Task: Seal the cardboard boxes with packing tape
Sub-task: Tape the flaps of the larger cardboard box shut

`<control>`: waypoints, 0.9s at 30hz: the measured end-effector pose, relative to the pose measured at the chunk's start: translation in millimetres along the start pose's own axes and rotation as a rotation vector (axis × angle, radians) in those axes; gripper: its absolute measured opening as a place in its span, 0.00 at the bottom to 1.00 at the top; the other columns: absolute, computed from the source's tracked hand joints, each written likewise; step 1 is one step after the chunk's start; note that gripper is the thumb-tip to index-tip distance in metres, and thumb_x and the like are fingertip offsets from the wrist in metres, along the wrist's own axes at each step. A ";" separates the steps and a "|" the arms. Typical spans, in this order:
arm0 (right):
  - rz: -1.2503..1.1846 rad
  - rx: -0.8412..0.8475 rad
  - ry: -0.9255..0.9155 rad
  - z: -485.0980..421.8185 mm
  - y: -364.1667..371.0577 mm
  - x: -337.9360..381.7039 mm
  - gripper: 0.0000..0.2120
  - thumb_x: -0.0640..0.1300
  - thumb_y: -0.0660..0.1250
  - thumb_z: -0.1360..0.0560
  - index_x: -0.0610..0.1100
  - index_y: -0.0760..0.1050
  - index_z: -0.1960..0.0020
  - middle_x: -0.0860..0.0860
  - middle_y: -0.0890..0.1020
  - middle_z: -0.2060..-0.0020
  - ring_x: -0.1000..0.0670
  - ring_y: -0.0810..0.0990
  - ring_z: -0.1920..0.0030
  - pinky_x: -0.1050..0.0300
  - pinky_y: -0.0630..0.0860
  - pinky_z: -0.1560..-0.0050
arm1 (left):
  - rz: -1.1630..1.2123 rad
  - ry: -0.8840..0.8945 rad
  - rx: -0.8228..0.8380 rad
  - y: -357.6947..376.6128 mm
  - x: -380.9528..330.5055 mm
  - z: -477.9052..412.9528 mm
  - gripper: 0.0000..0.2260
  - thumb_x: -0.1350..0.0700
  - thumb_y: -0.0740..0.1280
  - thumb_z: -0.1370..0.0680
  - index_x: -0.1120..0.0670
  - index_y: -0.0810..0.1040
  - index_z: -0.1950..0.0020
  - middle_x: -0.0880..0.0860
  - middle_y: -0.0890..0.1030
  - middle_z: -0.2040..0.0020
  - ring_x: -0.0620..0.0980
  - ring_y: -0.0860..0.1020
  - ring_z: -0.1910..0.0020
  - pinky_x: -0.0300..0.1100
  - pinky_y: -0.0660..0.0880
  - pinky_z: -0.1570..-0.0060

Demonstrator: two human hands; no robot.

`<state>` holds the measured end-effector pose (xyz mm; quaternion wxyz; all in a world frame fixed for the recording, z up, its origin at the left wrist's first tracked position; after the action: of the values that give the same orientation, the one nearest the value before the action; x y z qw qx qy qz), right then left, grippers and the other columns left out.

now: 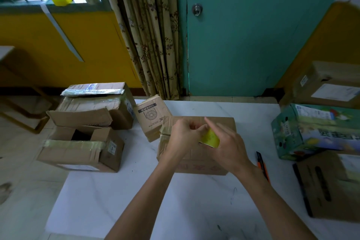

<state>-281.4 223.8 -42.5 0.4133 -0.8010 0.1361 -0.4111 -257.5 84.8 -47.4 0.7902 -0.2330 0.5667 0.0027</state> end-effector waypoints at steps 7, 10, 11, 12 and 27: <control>-0.034 0.008 0.005 -5.3 -3.8 4.4 0.41 0.48 0.79 0.32 0.42 0.67 0.25 0.46 0.81 0.38 0.46 0.80 0.40 0.57 0.75 0.44 | 0.065 -0.003 -0.009 9.9 1.0 -1.9 0.09 0.50 0.71 0.21 0.53 0.88 0.52 0.47 0.87 0.60 0.43 0.85 0.59 0.47 0.84 0.58; 0.006 0.035 -0.015 -4.6 -3.5 5.0 0.41 0.46 0.80 0.33 0.42 0.67 0.25 0.45 0.82 0.40 0.45 0.81 0.41 0.56 0.76 0.47 | 0.010 -0.024 -0.023 11.1 4.4 -0.9 0.11 0.49 0.70 0.21 0.54 0.88 0.57 0.48 0.86 0.63 0.45 0.85 0.61 0.49 0.84 0.58; 0.024 0.046 -0.035 -4.6 -2.6 6.1 0.40 0.45 0.80 0.33 0.41 0.67 0.25 0.45 0.82 0.41 0.44 0.81 0.43 0.55 0.77 0.48 | -0.013 -0.035 -0.035 11.0 4.9 -0.9 0.13 0.49 0.69 0.20 0.55 0.87 0.58 0.51 0.86 0.63 0.48 0.85 0.61 0.50 0.84 0.59; 0.042 0.056 -0.055 -4.6 -1.2 7.2 0.40 0.44 0.80 0.33 0.40 0.67 0.26 0.45 0.83 0.42 0.43 0.82 0.44 0.54 0.77 0.49 | -0.039 -0.050 -0.047 10.8 5.5 -2.0 0.15 0.49 0.68 0.20 0.58 0.86 0.59 0.54 0.85 0.63 0.52 0.85 0.61 0.50 0.84 0.60; 0.053 0.048 -0.065 1.6 8.2 7.8 0.40 0.37 0.79 0.34 0.41 0.67 0.25 0.46 0.83 0.46 0.46 0.81 0.48 0.61 0.72 0.54 | -0.150 -0.076 -0.043 5.7 14.2 -12.4 0.18 0.50 0.65 0.18 0.61 0.85 0.60 0.59 0.85 0.64 0.55 0.84 0.64 0.48 0.83 0.65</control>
<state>-274.3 215.2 -45.2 0.4475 -0.7998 0.1341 -0.3770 -265.1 81.6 -65.3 0.8039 -0.2914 0.5174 -0.0354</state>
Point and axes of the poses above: each hand's wrist, its own z-axis away from the middle knuckle, its own y-axis out of the palm, x = y × z, the point moved 6 cm from there along -z, towards the middle knuckle
